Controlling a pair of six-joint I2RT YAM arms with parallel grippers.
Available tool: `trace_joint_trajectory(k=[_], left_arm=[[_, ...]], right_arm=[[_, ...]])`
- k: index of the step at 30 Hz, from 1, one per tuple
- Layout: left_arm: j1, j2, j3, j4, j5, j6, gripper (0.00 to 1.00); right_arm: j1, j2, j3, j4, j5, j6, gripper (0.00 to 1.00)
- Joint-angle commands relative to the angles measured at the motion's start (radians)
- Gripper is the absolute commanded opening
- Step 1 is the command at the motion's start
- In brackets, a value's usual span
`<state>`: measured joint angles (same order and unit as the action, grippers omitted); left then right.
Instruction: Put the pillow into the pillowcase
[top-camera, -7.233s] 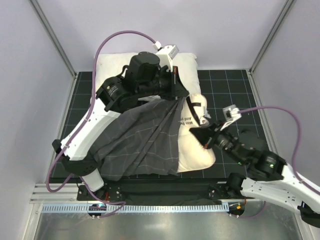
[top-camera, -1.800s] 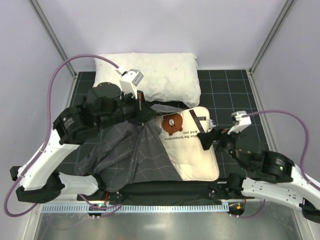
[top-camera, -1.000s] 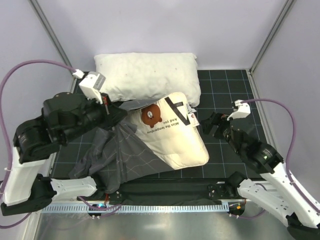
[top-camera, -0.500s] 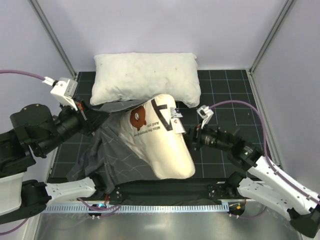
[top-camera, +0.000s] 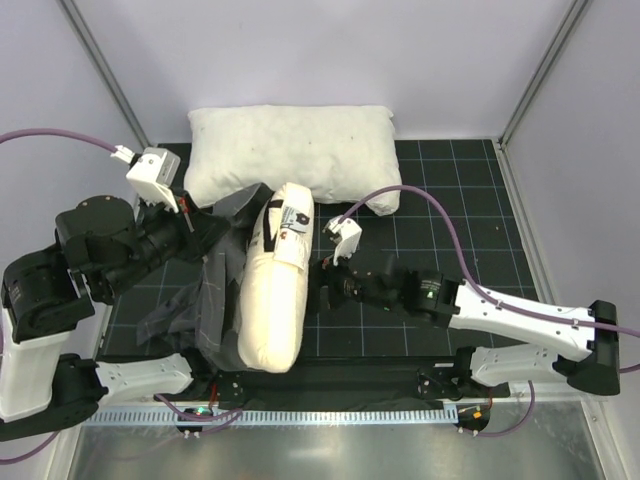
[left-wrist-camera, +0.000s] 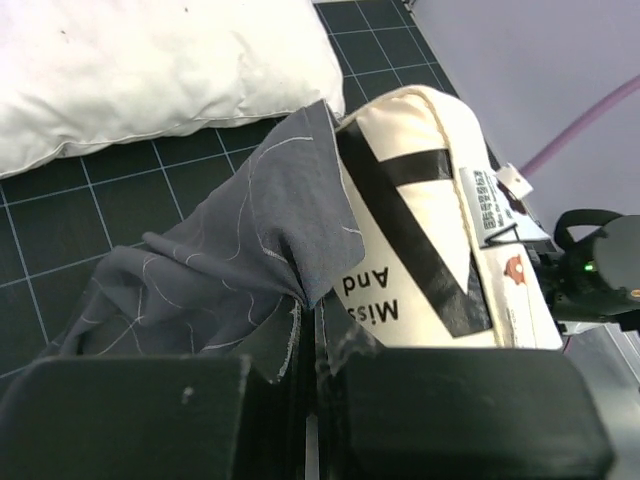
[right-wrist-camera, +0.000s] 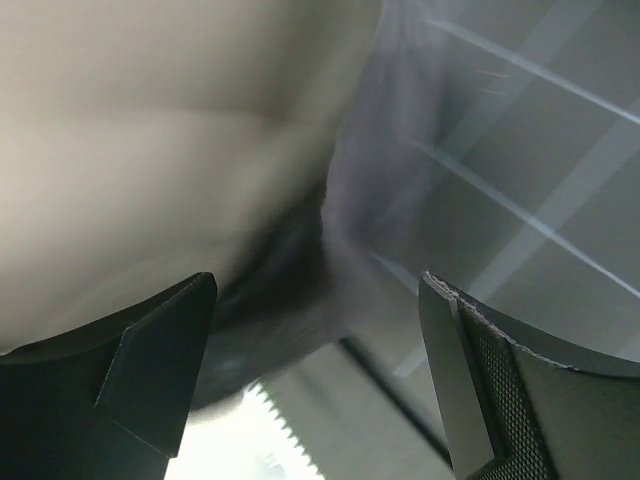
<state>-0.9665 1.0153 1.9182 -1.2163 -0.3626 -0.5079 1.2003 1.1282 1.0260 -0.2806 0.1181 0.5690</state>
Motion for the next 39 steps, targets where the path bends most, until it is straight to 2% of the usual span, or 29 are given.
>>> trace_joint_trajectory(k=[1,2,5,7,12,19,24,26,27,28,30,33,35,37,39], left_arm=[[0.002,-0.029,0.019,0.11,-0.021,0.005,0.0],[0.002,-0.034,0.019,0.11,-0.024,0.005,0.0],[0.002,-0.043,0.019,0.103,-0.038,0.008,0.0],[0.0,-0.047,0.019,0.104,-0.038,0.008,0.0],[0.002,-0.049,0.024,0.107,-0.029,0.008,0.0],[0.0,-0.061,0.03,0.093,-0.038,0.008,0.0],[0.002,-0.066,0.018,0.1,-0.032,0.006,0.0],[0.002,-0.066,0.012,0.1,-0.03,0.006,0.0],[0.002,-0.064,0.01,0.104,-0.029,0.008,0.0],[0.002,-0.064,0.002,0.106,-0.027,0.006,0.0],[0.0,-0.061,-0.007,0.113,-0.022,0.005,0.0],[0.002,-0.052,-0.027,0.126,-0.019,0.005,0.0],[0.002,-0.028,-0.024,0.138,-0.032,-0.001,0.0],[0.0,-0.005,-0.016,0.155,-0.045,-0.017,0.0],[0.002,0.023,-0.016,0.211,-0.042,-0.041,0.0]], right_arm=[[0.005,0.004,0.034,-0.118,0.328,0.089,0.88],[0.005,-0.004,0.029,-0.135,0.36,0.095,0.88],[0.005,-0.027,0.019,-0.153,0.382,0.12,0.73],[0.005,-0.031,0.022,-0.158,0.388,0.121,0.66],[0.001,0.014,0.048,-0.149,0.391,0.104,0.65],[-0.044,0.094,0.017,-0.006,0.23,0.078,0.64],[-0.044,0.137,0.008,0.079,0.169,0.063,0.58],[-0.045,0.159,-0.01,0.139,0.131,0.06,0.45],[-0.047,0.163,-0.012,0.152,0.123,0.058,0.19],[-0.047,0.165,-0.01,0.165,0.117,0.057,0.07],[-0.047,0.138,0.002,0.166,0.124,0.058,0.04],[-0.047,0.044,0.107,0.075,0.155,0.051,0.04],[-0.047,-0.005,0.208,-0.073,0.184,0.037,0.04],[-0.047,-0.027,0.374,-0.196,0.215,0.013,0.04],[-0.048,-0.053,0.522,-0.244,0.224,-0.004,0.04]])
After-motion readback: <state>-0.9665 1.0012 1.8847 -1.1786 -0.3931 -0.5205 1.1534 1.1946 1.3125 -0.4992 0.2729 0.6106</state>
